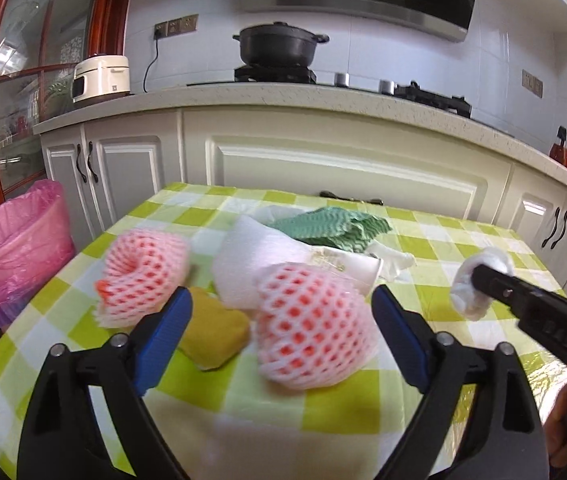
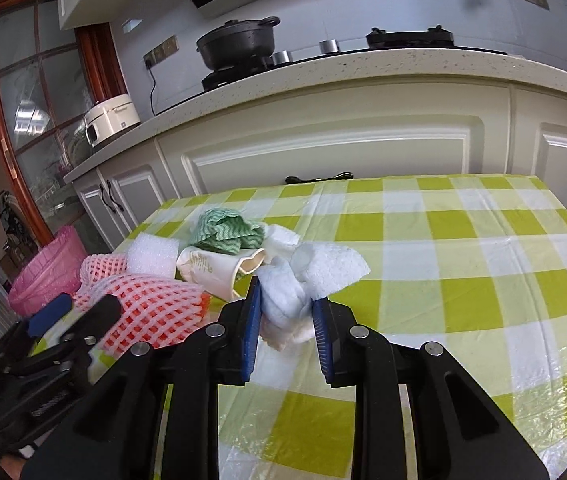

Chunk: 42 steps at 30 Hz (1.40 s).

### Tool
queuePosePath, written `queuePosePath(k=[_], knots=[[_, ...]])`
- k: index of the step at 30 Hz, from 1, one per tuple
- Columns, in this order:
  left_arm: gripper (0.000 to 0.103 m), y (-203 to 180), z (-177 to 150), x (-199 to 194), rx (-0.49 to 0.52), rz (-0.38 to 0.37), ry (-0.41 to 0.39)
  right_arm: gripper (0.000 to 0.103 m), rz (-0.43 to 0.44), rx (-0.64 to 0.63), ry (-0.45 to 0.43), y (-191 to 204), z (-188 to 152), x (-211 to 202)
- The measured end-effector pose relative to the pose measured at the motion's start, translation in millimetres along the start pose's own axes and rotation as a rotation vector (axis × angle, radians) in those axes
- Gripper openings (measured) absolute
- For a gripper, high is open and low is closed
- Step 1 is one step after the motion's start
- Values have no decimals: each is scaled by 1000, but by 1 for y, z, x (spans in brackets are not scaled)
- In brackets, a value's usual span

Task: Collect trash
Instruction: 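Grasp white tissue with the right gripper while the left gripper grasps a pink foam net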

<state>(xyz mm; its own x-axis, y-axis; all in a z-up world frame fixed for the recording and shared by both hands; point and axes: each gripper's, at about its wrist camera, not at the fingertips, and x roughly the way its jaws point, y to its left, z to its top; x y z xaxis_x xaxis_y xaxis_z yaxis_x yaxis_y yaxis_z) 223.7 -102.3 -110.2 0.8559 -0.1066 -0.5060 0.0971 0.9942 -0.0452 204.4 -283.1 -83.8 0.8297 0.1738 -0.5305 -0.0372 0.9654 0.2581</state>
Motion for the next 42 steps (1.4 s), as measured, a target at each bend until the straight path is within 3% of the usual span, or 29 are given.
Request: queuePosePath(k=[9, 11, 17, 30, 42], knots=[[69, -25, -2, 33, 28, 29, 64, 25, -1, 40, -23, -15, -1, -8], [47, -26, -1, 38, 28, 27, 90, 25, -1, 42, -23, -16, -1, -8], [27, -19, -4, 34, 15, -15, 91, 25, 0, 42, -20, -15, -2, -8], [24, -4, 15, -26, -23, -86, -10, 25, 9, -10, -29, 11, -1, -22], [24, 40, 14, -73, -31, -42, -83, 25, 73, -108, -36, 74, -2, -30]])
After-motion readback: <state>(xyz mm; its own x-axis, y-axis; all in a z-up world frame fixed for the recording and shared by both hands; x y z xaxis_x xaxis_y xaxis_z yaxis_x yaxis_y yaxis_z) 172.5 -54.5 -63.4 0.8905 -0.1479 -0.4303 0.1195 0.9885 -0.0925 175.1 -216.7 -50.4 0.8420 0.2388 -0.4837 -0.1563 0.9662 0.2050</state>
